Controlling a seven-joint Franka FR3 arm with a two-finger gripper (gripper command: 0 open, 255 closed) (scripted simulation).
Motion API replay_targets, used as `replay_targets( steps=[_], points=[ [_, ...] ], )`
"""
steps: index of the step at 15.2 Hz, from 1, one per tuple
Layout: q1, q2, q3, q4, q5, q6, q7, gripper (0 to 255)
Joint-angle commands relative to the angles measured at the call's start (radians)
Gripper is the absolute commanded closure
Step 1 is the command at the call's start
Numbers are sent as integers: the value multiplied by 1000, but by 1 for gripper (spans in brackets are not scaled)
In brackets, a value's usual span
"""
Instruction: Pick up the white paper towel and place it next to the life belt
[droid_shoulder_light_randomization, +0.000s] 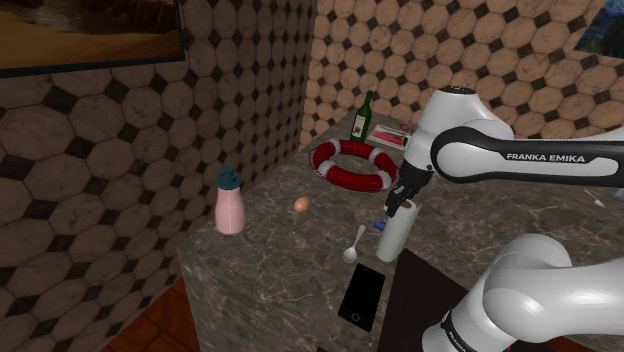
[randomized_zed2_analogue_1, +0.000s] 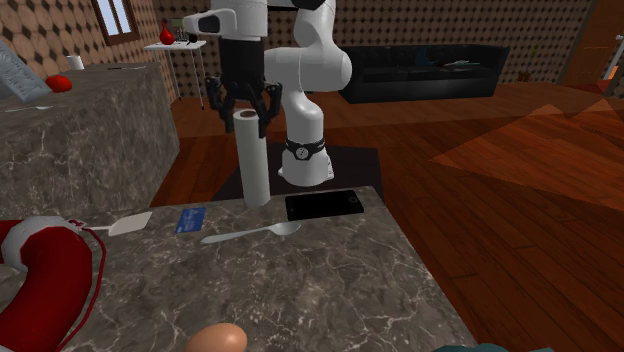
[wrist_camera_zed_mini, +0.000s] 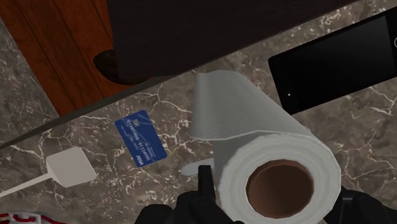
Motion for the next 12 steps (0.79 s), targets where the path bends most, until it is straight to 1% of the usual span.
replay_targets(
  steps=[1,12],
  points=[
    [1,-6,2,24,3,-30,-3,255],
    [8,-22,15,164,19,-186,-12,255]
  ],
)
